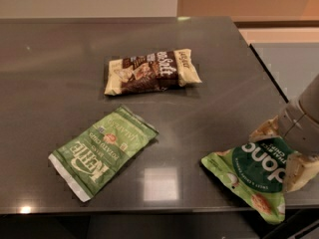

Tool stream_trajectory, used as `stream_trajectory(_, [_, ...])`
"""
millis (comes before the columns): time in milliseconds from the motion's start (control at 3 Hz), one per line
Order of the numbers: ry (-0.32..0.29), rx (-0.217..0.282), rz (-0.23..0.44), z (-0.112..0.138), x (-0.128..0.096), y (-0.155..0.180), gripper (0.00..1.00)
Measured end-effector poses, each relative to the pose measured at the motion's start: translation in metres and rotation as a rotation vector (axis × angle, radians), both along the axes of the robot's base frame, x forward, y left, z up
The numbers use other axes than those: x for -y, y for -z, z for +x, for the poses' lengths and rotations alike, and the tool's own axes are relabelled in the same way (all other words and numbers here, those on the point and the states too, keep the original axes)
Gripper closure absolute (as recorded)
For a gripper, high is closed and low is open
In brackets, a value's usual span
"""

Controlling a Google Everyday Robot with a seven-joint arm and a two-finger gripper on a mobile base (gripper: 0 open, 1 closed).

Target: Pick green rice chip bag

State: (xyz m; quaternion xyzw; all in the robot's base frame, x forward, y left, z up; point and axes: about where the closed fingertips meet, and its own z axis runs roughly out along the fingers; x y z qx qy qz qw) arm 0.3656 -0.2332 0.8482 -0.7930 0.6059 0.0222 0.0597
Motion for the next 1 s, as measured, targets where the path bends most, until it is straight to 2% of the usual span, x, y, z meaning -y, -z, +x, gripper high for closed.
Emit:
stream_trajectory(333, [0.023, -0.006, 0.005, 0.005, -0.002, -0.007, 0.67])
stream_trajectory(667, [0.065, -0.012, 0.04, 0.019, -0.011, -0.026, 0.9])
stream_trajectory(1000, [0.096, -0.011, 0.099, 0.038, -0.032, -0.05, 1.0])
